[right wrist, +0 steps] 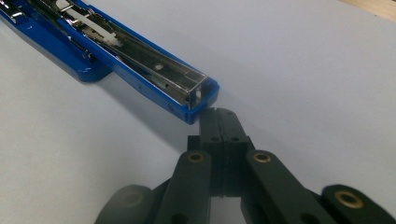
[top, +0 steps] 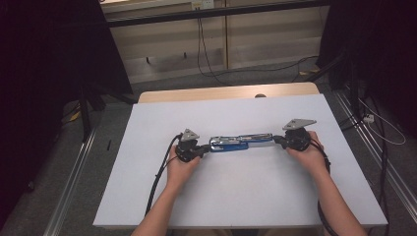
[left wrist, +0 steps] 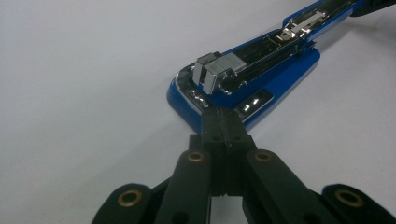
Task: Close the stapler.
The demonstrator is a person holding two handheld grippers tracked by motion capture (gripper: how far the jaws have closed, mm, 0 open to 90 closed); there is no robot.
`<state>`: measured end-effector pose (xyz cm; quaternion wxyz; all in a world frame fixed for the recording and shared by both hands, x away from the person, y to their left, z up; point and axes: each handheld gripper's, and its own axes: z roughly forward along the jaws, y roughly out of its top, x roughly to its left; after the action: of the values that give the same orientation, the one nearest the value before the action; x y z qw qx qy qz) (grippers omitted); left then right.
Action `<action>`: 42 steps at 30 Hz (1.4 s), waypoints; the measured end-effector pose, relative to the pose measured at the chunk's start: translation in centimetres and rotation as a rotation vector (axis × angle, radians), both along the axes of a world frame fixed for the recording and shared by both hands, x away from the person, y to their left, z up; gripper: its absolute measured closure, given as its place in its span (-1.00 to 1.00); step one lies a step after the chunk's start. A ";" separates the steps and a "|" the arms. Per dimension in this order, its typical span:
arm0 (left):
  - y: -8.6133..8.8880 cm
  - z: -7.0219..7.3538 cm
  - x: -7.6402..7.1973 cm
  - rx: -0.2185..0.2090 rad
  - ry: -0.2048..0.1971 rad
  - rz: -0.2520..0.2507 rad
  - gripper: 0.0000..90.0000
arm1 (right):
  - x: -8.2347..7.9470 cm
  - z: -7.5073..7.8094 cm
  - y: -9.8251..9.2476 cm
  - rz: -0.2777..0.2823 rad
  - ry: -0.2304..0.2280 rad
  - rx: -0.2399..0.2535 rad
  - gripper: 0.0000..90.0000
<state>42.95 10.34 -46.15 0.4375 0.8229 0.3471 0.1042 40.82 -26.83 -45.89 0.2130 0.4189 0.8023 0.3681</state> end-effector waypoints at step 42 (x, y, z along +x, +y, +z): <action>-1.5 0.5 -0.1 -0.003 -0.013 0.029 1.00 | -0.2 0.0 0.5 0.078 0.019 0.009 1.00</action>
<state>42.83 8.88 -45.61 0.4392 0.8165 0.3566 0.1153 40.65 -26.33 -45.92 0.1888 0.3918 0.8183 0.3759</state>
